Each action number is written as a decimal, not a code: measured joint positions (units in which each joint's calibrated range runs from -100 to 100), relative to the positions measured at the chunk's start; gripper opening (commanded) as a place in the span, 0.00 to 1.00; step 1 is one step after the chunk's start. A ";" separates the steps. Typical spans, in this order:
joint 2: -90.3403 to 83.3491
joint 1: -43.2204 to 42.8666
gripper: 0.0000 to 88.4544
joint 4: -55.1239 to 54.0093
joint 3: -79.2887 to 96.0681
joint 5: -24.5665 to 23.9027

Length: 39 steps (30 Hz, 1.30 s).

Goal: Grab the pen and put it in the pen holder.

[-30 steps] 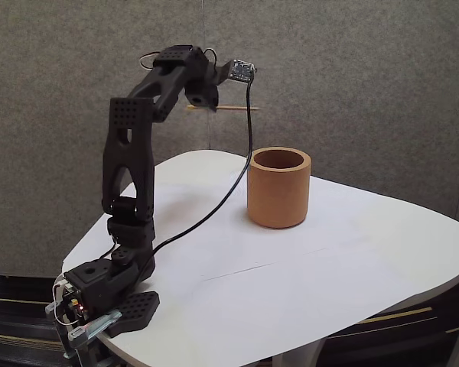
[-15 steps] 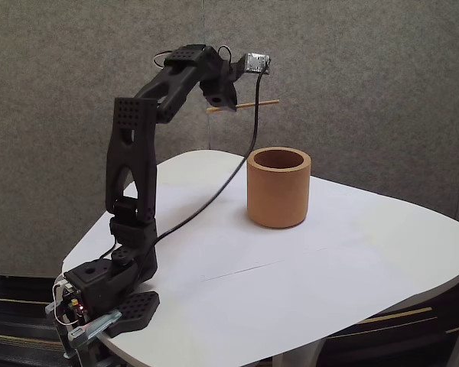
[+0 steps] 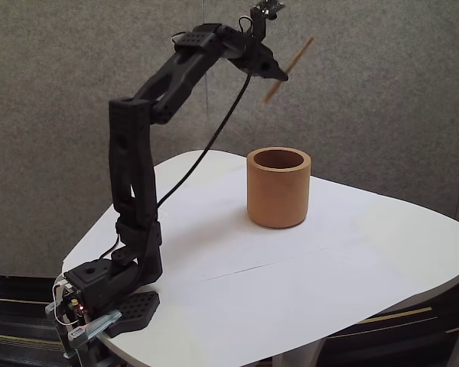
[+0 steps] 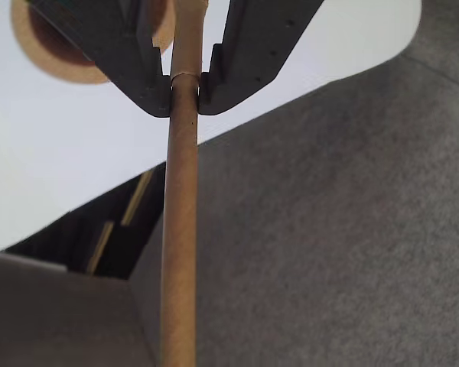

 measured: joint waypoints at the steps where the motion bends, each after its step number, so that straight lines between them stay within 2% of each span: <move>1: -0.85 0.59 0.01 0.00 0.00 1.71; 6: -5.84 2.50 0.01 0.00 7.04 10.01; 9: -10.08 2.86 0.01 -1.02 14.71 12.26; 12: -15.33 3.75 0.01 -7.20 25.54 12.89; 18: -24.05 3.60 0.01 -27.71 51.44 12.99; 28: -25.66 3.16 0.01 -55.00 76.26 12.99; 39: -25.83 3.16 0.01 -68.31 91.25 12.99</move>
